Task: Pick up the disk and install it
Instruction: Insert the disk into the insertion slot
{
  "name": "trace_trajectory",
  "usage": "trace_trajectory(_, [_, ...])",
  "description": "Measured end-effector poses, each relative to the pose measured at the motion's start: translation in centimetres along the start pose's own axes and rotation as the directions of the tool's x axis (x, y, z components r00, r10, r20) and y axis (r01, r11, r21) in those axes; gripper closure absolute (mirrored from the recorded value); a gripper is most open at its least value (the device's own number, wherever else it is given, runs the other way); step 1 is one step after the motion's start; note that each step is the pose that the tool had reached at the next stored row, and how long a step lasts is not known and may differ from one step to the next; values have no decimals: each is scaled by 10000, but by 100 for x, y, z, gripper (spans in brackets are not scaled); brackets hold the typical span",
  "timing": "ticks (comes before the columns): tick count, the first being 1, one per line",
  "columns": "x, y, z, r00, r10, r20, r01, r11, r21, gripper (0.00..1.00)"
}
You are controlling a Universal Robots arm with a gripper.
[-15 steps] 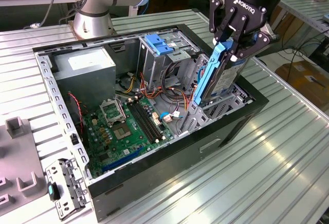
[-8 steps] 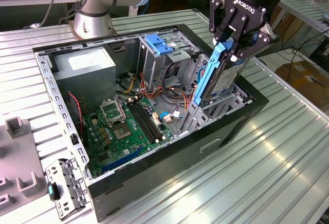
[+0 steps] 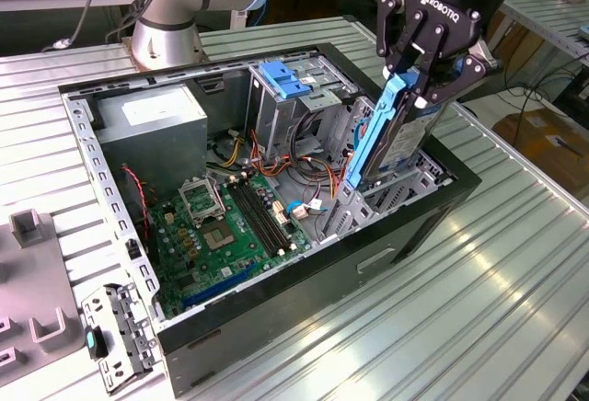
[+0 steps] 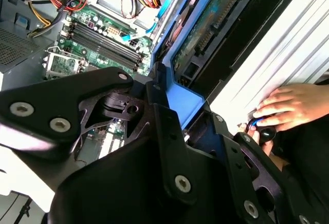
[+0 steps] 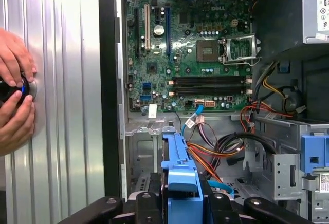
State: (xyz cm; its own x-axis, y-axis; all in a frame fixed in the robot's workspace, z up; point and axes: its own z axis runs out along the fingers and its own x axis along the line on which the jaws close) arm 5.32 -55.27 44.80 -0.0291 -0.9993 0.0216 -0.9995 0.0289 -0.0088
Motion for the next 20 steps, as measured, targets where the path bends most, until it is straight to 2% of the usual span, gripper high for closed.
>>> trace_trajectory(3, [20, 0, 1, 10000, -12, 0, 12, 10000, 0, 63])
trace_trajectory(7, [20, -1, 2, 9999, -120, -1, 120, 9999, 2, 63])
trace_trajectory(12, [19, -8, 39, 9999, -131, 0, 131, 9999, 3, 63])
trace_trajectory(20, [19, -9, 41, 9999, -131, -1, 131, 9999, 3, 63])
